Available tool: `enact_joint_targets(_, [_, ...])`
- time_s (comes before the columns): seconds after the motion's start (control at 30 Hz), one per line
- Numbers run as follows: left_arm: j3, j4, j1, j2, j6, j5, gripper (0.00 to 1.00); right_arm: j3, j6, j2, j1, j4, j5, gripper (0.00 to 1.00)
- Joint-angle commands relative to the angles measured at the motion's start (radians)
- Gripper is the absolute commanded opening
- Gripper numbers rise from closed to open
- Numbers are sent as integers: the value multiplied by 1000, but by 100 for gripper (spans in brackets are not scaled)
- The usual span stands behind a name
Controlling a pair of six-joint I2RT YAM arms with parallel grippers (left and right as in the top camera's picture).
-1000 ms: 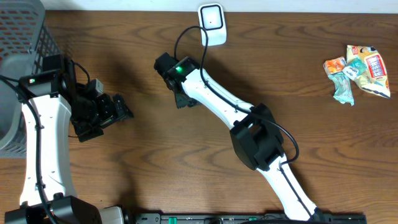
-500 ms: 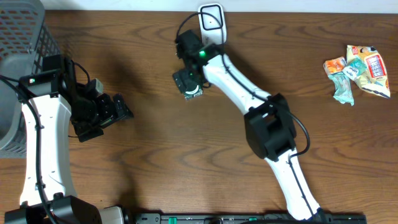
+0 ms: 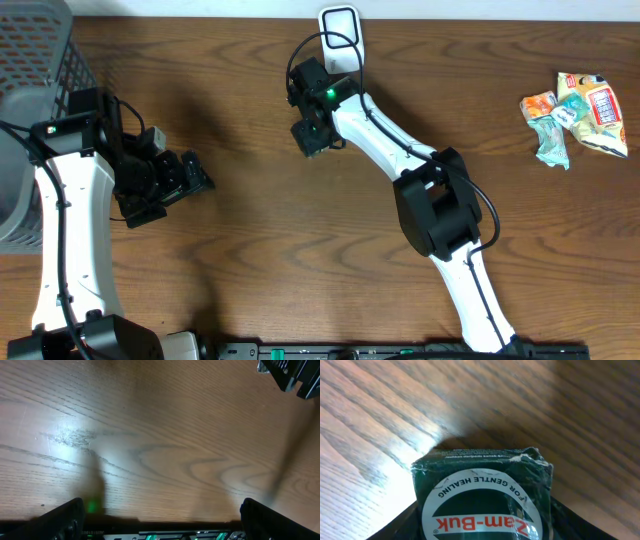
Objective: Scan the item barcode
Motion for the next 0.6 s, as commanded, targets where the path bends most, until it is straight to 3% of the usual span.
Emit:
enact_joint_targets(0.0, [2,-5,-1,0,-5,-2,98,-8,48,-12,2,-53,11,57])
enact_joint_targets(0.37, [2,-5,-2,0,-5,-2,98,0,190,-63,20,-389,124,60])
enact_joint_targets(0.4, [2,-5,-2,0,-5,-2,98,0,190,-63,20,-394,132,66])
enact_joint_targets(0.47, [2,-5,-2,0,-5,-2,98,0,189,-63,20,-383,134,88])
enact_joint_targets(0.57, [2,-5,-1,0,-5,-2,98,0,186,-63,20,-357,134,95])
